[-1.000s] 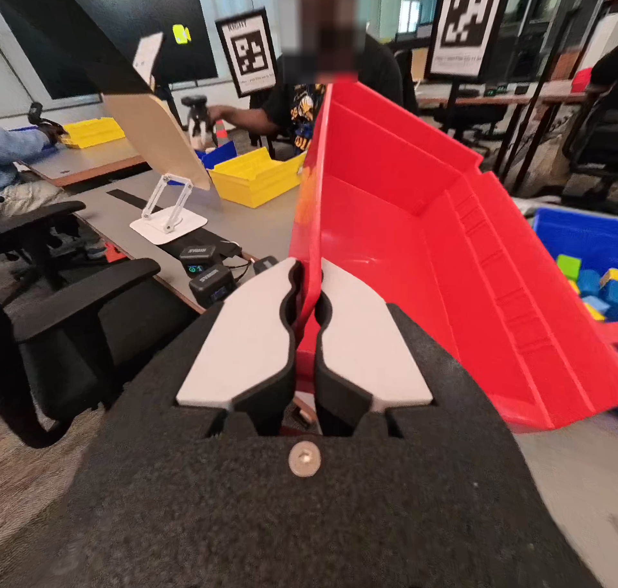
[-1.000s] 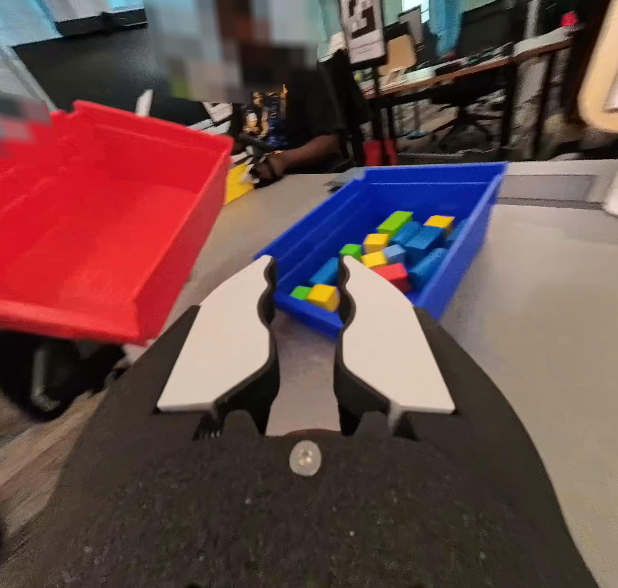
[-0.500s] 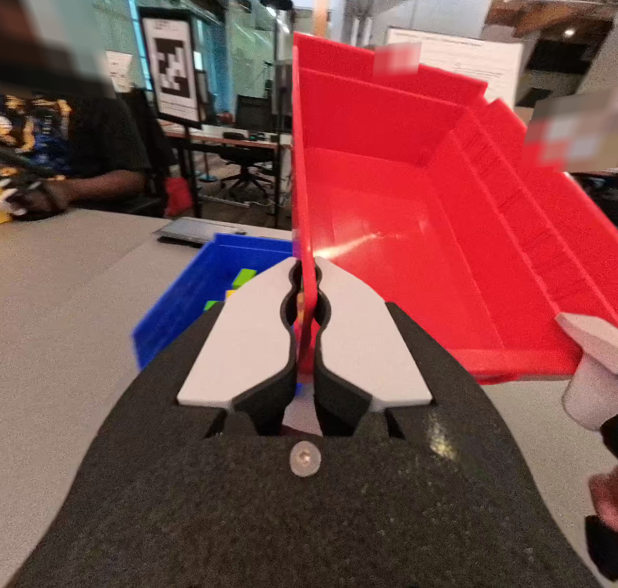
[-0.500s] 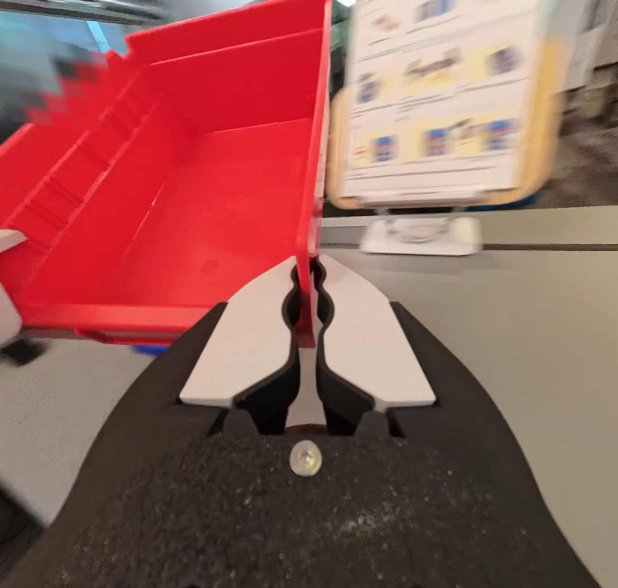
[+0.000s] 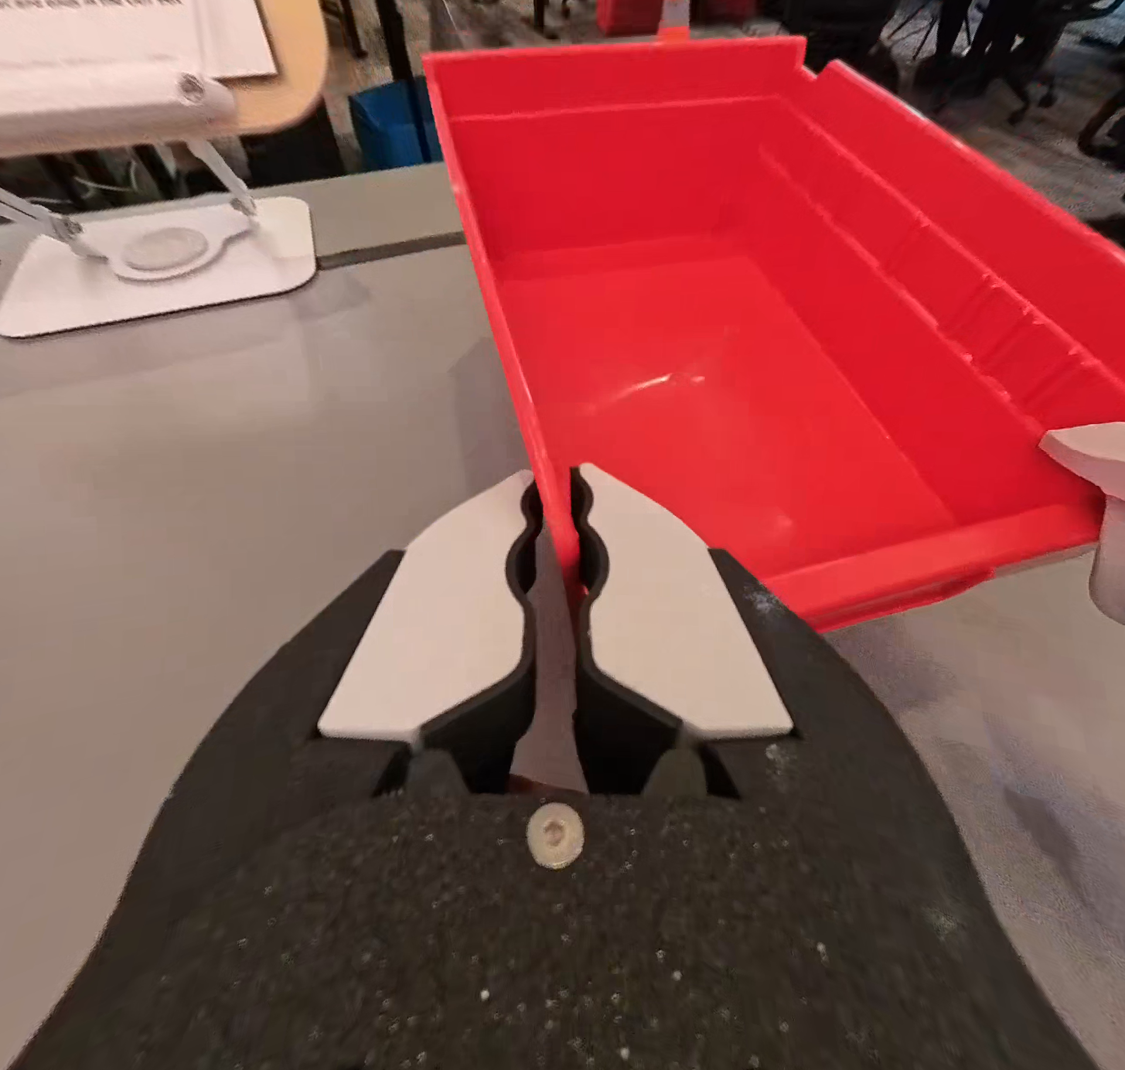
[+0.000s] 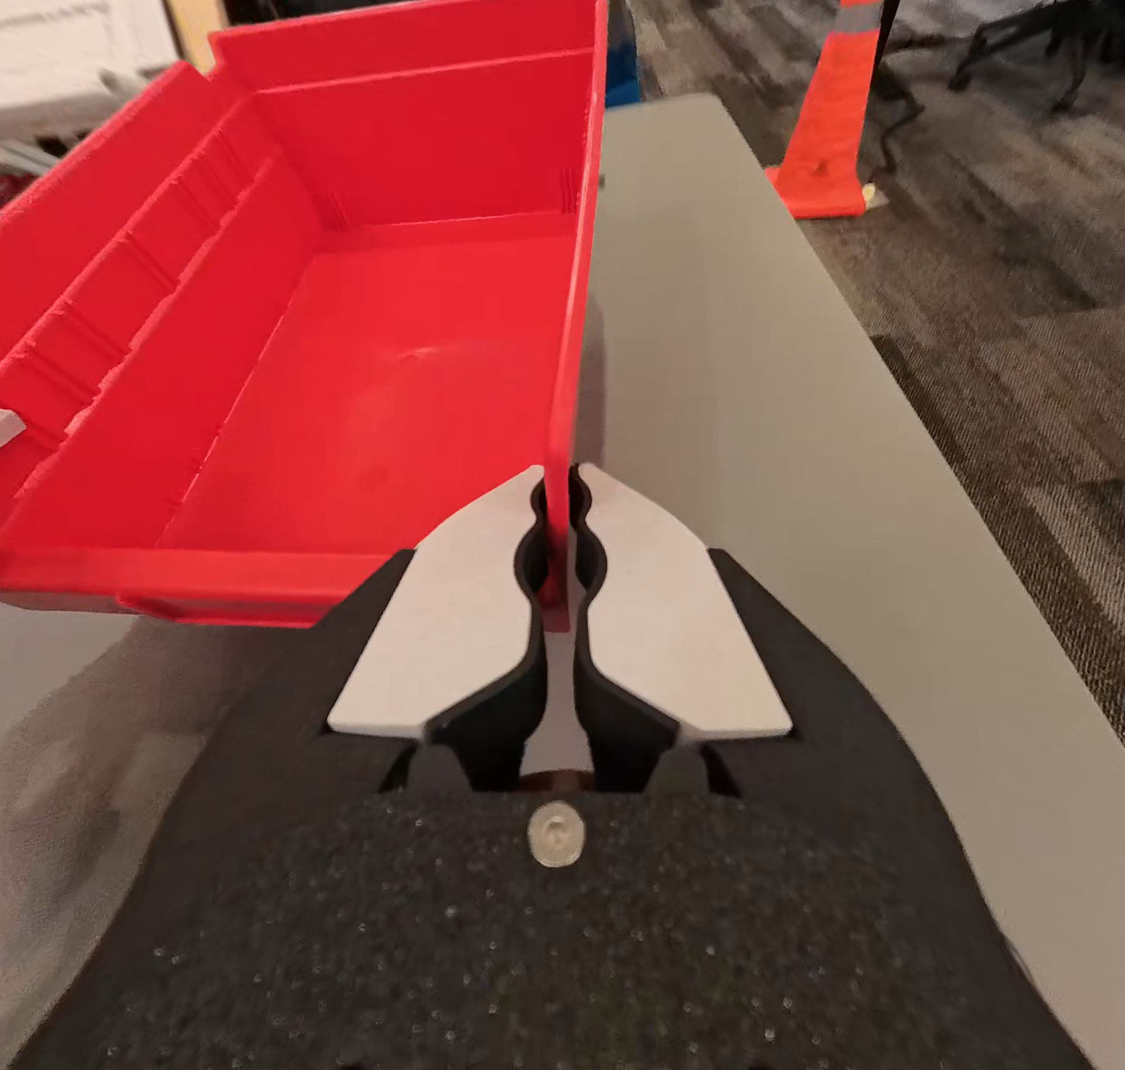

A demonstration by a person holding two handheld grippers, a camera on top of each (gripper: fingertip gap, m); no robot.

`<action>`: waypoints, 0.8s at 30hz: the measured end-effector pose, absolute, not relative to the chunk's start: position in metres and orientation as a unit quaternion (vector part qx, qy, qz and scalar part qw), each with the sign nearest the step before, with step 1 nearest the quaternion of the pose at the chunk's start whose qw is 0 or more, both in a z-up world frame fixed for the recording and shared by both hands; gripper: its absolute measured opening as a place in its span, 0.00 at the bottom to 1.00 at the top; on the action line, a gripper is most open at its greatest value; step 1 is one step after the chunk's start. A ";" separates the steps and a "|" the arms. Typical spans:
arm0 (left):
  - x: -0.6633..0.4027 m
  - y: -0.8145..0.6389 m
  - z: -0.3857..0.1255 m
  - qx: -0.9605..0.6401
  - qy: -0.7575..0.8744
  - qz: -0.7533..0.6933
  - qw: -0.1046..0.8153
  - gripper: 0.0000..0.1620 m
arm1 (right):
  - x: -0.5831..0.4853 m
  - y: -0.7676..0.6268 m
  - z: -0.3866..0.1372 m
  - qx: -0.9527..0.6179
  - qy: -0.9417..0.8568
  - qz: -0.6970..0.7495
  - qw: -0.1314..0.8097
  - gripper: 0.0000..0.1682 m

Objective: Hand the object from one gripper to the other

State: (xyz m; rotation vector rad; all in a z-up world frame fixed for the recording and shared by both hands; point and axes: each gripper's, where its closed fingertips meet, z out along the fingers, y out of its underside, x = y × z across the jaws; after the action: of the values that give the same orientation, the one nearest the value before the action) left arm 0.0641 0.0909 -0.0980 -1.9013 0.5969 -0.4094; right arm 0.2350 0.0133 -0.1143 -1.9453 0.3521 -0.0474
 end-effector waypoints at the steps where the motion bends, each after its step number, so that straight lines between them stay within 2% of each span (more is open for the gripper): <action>1: 0.071 0.090 -0.109 -0.800 0.253 -0.181 0.513 0.06 | 0.242 0.014 -0.124 -0.830 0.146 -0.021 0.538 0.02; 3: 0.087 0.086 -0.132 -0.814 0.275 -0.208 0.468 0.09 | 0.259 0.015 -0.141 -0.849 0.150 -0.035 0.506 0.02; 4: 0.095 0.082 -0.134 -0.808 0.287 -0.228 0.462 0.15 | 0.267 0.017 -0.145 -0.844 0.152 -0.042 0.512 0.01; 8: 0.100 0.074 -0.135 -0.801 0.310 -0.264 0.438 0.16 | 0.277 0.024 -0.144 -0.835 0.171 -0.006 0.523 0.02; 10: 0.094 0.066 -0.130 -0.797 0.319 -0.303 0.414 0.20 | 0.280 0.023 -0.143 -0.830 0.175 -0.016 0.530 0.03; 13: 0.052 0.050 -0.113 -0.783 0.351 -0.329 0.394 0.27 | 0.287 0.016 -0.140 -0.824 0.188 -0.040 0.533 0.13; 18: -0.144 0.082 -0.077 -0.786 0.286 -0.247 0.489 0.27 | 0.278 -0.009 -0.102 -0.789 0.189 -0.086 0.578 0.17; 20: -0.251 0.111 -0.071 -0.803 0.218 -0.181 0.525 0.31 | 0.262 -0.017 -0.089 -0.780 0.164 -0.121 0.591 0.17; 24: -0.435 0.145 -0.086 -0.837 0.099 -0.079 0.532 0.35 | 0.221 -0.009 -0.078 -0.776 0.110 -0.149 0.602 0.18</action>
State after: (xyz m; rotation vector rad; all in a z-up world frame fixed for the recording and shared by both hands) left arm -0.4345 0.1445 -0.0864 -1.9964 0.2352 -0.1894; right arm 0.2213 -0.0094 -0.0780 -1.7979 0.2556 -0.3446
